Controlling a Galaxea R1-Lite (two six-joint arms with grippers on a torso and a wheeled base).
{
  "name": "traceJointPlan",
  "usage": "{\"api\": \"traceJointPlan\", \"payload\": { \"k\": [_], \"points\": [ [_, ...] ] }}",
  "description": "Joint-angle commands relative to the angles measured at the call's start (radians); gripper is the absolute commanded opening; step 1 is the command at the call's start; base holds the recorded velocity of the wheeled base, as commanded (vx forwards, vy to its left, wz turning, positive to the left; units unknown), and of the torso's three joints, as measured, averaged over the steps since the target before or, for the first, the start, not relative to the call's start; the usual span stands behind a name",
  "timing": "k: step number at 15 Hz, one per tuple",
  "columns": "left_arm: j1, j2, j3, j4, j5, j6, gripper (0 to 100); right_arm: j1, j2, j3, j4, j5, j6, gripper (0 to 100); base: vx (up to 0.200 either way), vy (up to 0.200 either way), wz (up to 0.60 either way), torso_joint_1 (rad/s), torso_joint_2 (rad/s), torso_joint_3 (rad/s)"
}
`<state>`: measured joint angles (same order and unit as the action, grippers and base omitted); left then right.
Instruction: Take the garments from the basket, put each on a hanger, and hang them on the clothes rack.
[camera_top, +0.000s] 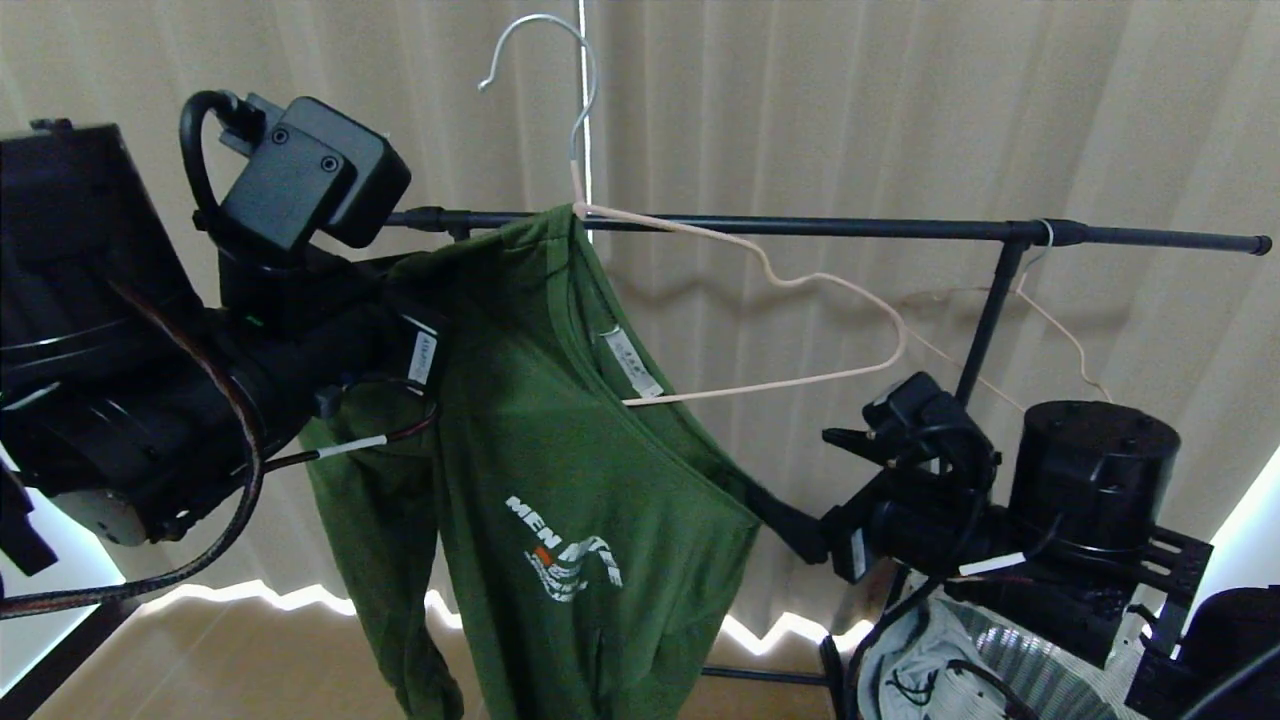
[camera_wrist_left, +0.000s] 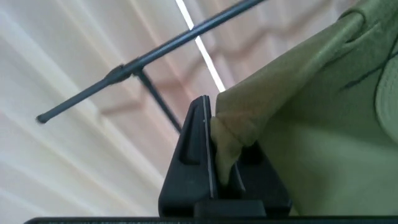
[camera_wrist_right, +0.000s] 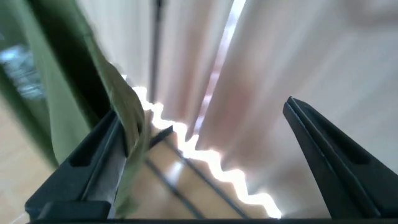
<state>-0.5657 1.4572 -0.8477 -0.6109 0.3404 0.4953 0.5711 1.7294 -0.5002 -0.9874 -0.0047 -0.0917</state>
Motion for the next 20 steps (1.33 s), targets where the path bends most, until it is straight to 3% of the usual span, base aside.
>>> {"api": "traceJointPlan", "payload": {
  "k": [1,8,11,14,18,20],
  "points": [
    [0.023,-0.005,0.024,0.0,0.0,0.009,0,-0.057,-0.06,0.003,0.001,0.0,-0.003,100,0.0,0.0,0.0,0.0,0.0,0.0],
    [0.043,-0.051,0.144,0.0,0.0,0.026,0,-0.16,-0.151,-0.02,0.024,0.002,-0.056,100,0.0,0.0,0.0,0.0,0.0,0.0],
    [0.099,-0.077,0.214,-0.003,-0.003,0.114,0,-0.16,-0.179,-0.027,0.024,0.002,-0.057,100,0.0,0.0,0.0,0.0,0.0,0.0],
    [0.112,-0.08,0.231,-0.017,-0.003,0.132,0,-0.157,-0.192,-0.027,0.024,0.003,-0.057,100,0.0,0.0,0.0,0.0,0.0,0.0],
    [0.106,-0.061,0.219,-0.018,0.005,0.091,0,-0.06,-0.24,-0.037,0.107,0.017,-0.057,100,0.0,0.0,0.0,0.0,0.0,0.0],
    [0.101,-0.043,0.203,-0.018,0.017,0.023,0,0.024,-0.266,-0.064,0.17,0.035,-0.056,100,0.0,0.0,0.0,0.0,0.0,0.0]
  ]
}}
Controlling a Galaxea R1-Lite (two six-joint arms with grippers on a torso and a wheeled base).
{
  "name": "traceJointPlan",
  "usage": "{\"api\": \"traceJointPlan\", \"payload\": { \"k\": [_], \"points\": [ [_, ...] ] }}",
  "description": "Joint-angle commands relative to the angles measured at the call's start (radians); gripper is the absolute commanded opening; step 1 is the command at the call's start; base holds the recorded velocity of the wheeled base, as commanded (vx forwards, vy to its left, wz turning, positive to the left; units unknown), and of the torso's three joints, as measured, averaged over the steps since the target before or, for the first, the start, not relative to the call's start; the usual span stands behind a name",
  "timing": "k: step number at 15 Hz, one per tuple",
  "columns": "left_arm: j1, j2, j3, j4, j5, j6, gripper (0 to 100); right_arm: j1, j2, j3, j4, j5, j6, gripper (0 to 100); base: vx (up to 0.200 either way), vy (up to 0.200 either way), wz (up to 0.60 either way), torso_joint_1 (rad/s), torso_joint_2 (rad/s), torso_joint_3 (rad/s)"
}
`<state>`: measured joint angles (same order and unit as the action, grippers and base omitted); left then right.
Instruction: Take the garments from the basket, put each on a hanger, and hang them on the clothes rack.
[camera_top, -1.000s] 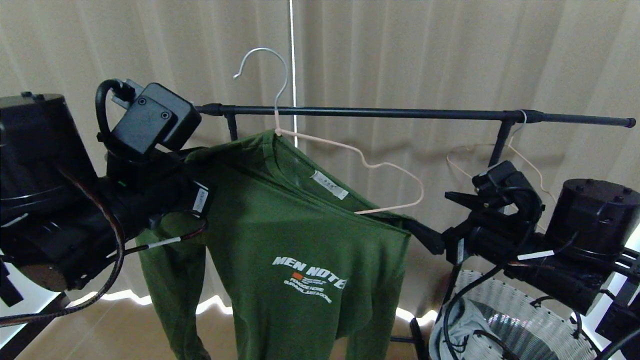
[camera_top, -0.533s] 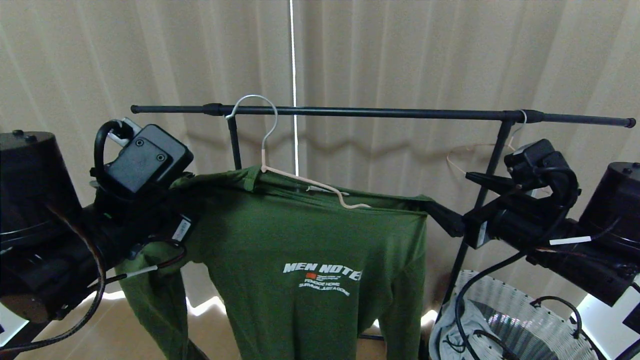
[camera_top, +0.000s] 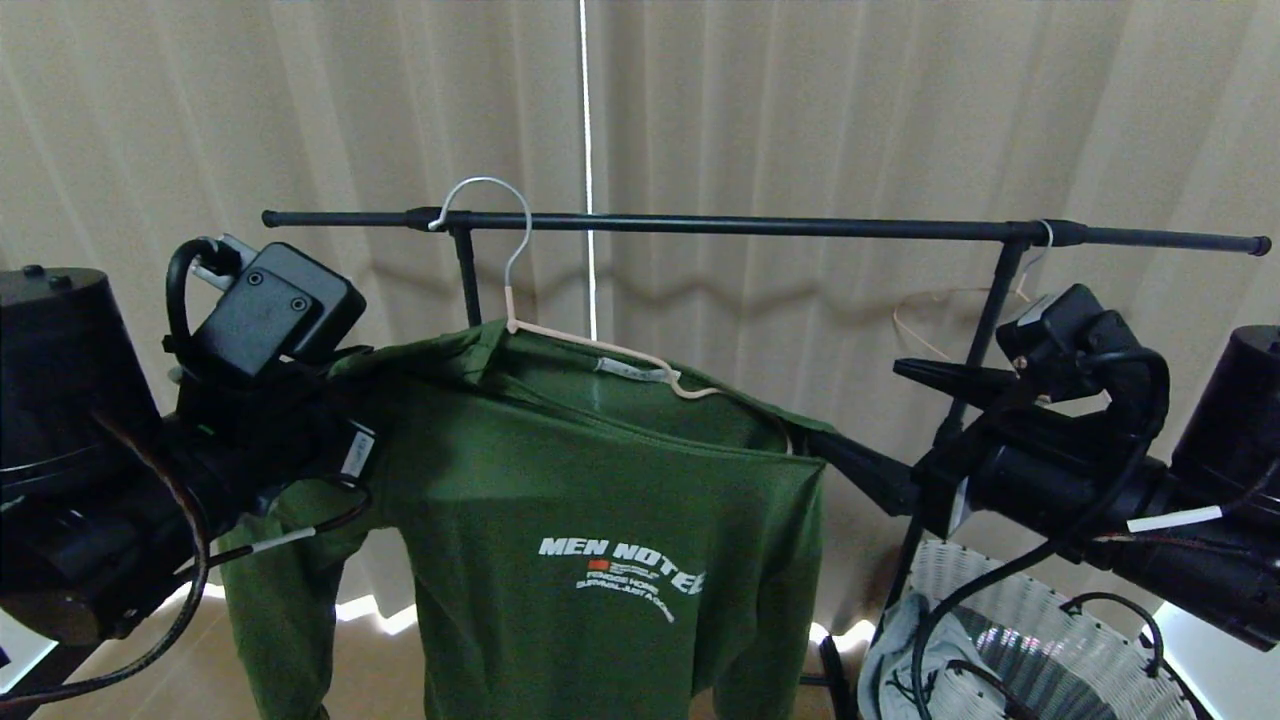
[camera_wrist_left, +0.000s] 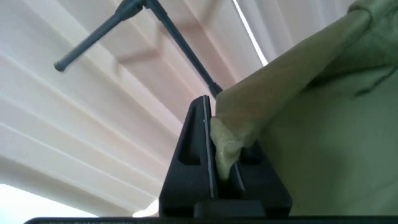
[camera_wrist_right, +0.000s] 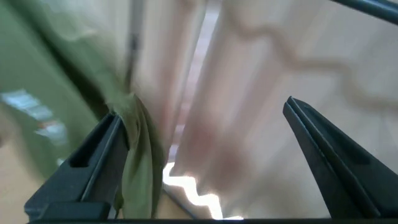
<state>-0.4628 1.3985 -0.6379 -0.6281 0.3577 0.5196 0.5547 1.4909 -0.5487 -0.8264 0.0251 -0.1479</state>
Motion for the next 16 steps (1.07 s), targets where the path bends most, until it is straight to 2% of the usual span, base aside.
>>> {"api": "traceJointPlan", "payload": {
  "k": [1,4,5,7,11,14,16],
  "points": [
    [-0.002,0.019,-0.014,-0.001,0.006,-0.013,0,0.054,-0.027,-0.025,0.018,0.015,0.001,100,0.0,0.0,0.0,0.0,0.0,0.0],
    [-0.002,0.023,-0.019,-0.001,0.012,-0.026,0,0.083,-0.018,-0.079,0.055,0.022,-0.001,100,0.0,0.0,0.0,0.0,0.0,0.0],
    [-0.037,0.025,-0.02,-0.002,0.01,-0.055,0,0.09,0.011,-0.174,0.133,0.022,-0.052,100,0.0,0.0,0.0,0.0,0.0,0.0],
    [-0.07,0.025,-0.02,-0.002,0.01,-0.081,0,0.093,0.051,-0.226,0.151,0.021,-0.107,100,0.0,0.0,0.0,0.0,0.0,0.0],
    [-0.093,0.039,-0.019,-0.007,0.009,-0.082,0,0.111,0.149,-0.31,0.153,0.006,-0.203,100,0.0,0.0,0.0,0.0,0.0,0.0],
    [-0.108,0.059,-0.006,-0.068,0.009,-0.082,0,0.111,0.203,-0.378,0.154,-0.022,-0.211,100,0.0,0.0,0.0,0.0,0.0,0.0],
    [-0.114,0.065,0.0,-0.071,0.009,-0.081,0,0.111,0.232,-0.401,0.153,-0.04,-0.213,100,0.0,0.0,0.0,0.0,0.0,0.0]
  ]
}}
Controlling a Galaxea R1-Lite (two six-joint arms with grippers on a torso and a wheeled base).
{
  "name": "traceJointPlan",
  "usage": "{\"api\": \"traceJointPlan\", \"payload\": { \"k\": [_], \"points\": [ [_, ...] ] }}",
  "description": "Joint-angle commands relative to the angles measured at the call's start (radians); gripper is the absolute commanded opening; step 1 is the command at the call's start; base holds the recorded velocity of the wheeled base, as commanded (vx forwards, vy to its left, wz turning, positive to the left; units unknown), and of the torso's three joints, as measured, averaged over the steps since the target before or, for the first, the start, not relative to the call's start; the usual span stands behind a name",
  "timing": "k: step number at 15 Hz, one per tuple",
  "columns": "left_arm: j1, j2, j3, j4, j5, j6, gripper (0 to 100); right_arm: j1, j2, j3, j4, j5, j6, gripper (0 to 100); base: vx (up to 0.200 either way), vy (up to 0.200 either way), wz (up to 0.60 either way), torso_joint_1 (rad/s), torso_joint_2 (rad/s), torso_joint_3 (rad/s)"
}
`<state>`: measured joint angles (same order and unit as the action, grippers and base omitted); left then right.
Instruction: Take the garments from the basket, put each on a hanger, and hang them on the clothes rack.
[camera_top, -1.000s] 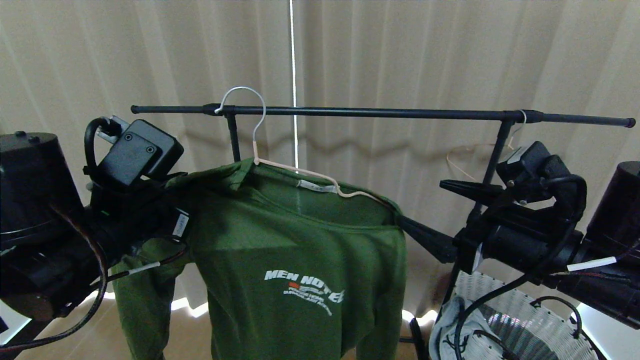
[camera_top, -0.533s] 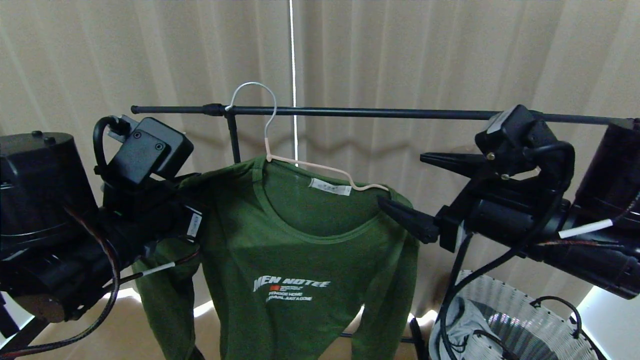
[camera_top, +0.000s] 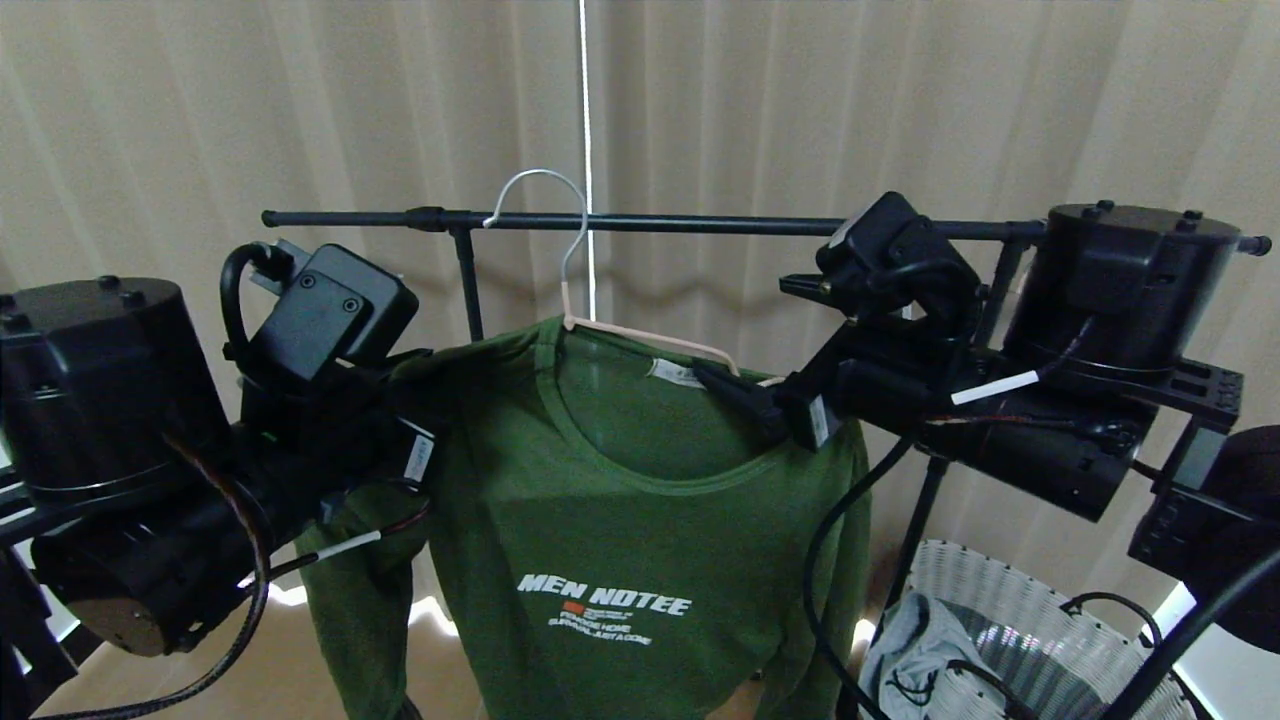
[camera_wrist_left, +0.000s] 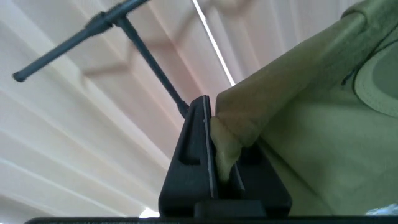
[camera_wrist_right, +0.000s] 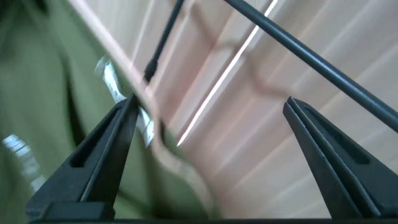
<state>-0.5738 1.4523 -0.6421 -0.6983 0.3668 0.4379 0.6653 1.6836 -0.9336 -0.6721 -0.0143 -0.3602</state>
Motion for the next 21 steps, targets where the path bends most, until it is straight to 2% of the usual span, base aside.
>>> {"api": "traceJointPlan", "payload": {
  "k": [1,8,15,16,21],
  "points": [
    [-0.012,0.011,0.006,-0.001,0.0,0.001,0,-0.001,0.048,-0.025,-0.001,-0.015,-0.009,100,0.0,0.0,0.0,0.0,0.0,0.0],
    [-0.057,0.006,0.029,-0.003,0.0,0.001,0,-0.004,0.051,-0.027,-0.001,-0.032,-0.065,100,0.0,0.0,0.0,0.0,0.0,0.0],
    [-0.078,0.006,0.029,-0.004,0.0,0.001,0,0.003,0.073,-0.022,-0.003,-0.033,-0.065,100,0.0,0.0,0.0,0.0,0.0,0.0],
    [-0.078,0.006,0.027,-0.004,0.0,0.001,0,0.005,0.074,-0.022,-0.003,-0.033,-0.065,0,0.0,0.0,0.0,0.0,0.0,0.0],
    [-0.078,0.008,0.033,-0.047,-0.002,0.007,0,0.017,0.076,-0.022,-0.004,-0.033,-0.065,0,0.0,0.0,0.0,0.0,0.0,0.0]
  ]
}}
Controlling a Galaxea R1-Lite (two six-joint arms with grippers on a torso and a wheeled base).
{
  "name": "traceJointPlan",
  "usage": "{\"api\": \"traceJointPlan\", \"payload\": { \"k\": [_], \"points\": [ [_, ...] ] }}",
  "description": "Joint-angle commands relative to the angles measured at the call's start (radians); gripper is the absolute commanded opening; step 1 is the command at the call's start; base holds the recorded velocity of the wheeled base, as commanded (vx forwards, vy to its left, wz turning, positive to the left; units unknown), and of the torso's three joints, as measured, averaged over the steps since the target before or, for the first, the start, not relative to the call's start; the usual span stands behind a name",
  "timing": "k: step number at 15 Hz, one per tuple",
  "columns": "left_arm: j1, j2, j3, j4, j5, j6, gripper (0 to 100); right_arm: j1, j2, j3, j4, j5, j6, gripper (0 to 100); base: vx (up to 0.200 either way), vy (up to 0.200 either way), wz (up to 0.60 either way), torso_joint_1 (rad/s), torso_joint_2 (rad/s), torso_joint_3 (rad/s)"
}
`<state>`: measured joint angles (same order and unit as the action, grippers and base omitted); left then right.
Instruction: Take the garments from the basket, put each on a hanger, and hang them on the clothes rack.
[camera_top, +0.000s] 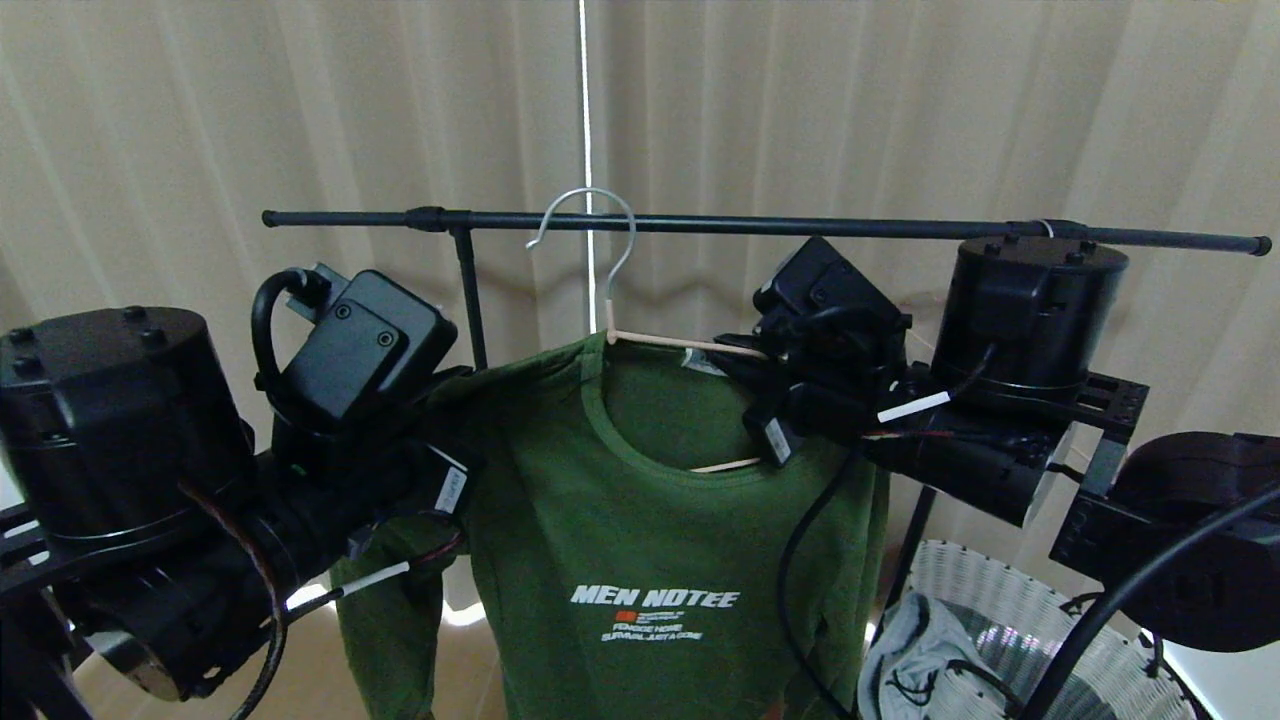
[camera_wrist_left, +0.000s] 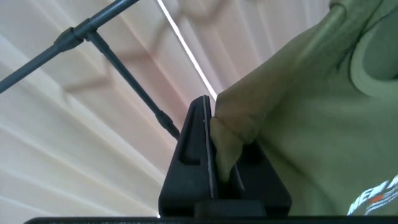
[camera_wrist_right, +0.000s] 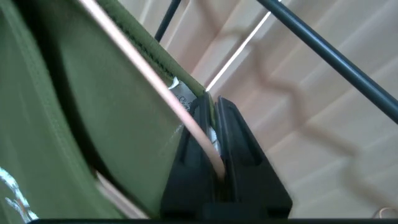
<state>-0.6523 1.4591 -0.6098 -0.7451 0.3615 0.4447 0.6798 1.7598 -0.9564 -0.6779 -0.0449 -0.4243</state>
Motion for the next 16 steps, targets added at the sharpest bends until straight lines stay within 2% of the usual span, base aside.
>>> {"api": "traceJointPlan", "payload": {
  "k": [1,7,8,13,16],
  "points": [
    [0.0,0.001,0.001,0.0,0.004,0.0,0,0.003,0.0,0.001,0.001,-0.003,-0.001,0,0.0,0.0,0.0,0.0,0.0,0.0],
    [0.0,0.003,0.015,0.0,0.004,-0.003,0,0.004,-0.003,0.005,0.0,-0.003,-0.001,0,0.0,0.0,0.0,0.0,0.0,0.0],
    [0.0,0.0,0.016,0.0,0.004,-0.007,100,0.003,-0.01,0.008,0.0,-0.003,0.001,0,0.0,0.0,0.0,0.0,0.0,0.0],
    [0.0,-0.052,0.054,0.0,-0.003,-0.014,100,-0.02,-0.059,0.064,-0.006,-0.003,0.001,0,0.0,0.0,0.0,0.0,0.0,0.0],
    [0.008,-0.138,0.139,0.0,-0.004,-0.027,100,-0.109,-0.117,0.114,-0.009,-0.001,0.002,0,0.0,0.0,0.0,0.0,0.0,0.0]
  ]
}}
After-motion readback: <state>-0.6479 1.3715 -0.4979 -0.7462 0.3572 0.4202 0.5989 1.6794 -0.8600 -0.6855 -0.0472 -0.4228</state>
